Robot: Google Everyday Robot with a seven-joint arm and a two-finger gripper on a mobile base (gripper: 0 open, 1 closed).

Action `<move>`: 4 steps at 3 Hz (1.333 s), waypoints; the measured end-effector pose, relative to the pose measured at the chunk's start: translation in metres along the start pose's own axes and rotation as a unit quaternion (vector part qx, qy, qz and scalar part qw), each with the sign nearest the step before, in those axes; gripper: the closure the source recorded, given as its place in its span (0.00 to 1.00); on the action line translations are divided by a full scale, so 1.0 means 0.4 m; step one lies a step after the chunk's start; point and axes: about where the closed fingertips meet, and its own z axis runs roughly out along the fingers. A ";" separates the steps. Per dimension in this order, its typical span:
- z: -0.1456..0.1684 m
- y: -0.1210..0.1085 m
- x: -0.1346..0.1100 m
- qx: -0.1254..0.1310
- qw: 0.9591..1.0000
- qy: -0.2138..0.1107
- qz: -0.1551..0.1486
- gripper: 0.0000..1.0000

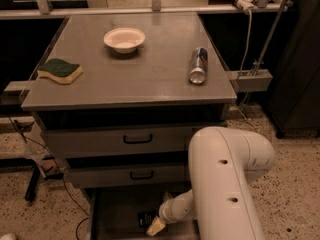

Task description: Pick rxbar chocolate from bottom drawer and place on counter

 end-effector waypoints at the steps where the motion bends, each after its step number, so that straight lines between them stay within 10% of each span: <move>1: 0.041 -0.015 -0.020 -0.003 1.000 -0.008 -0.014 0.00; 4: 0.137 0.019 -0.054 -0.041 0.996 -0.014 -0.077 0.00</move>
Offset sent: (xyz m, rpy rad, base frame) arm 0.0348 0.0495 -0.0213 0.0058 -0.0598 0.1528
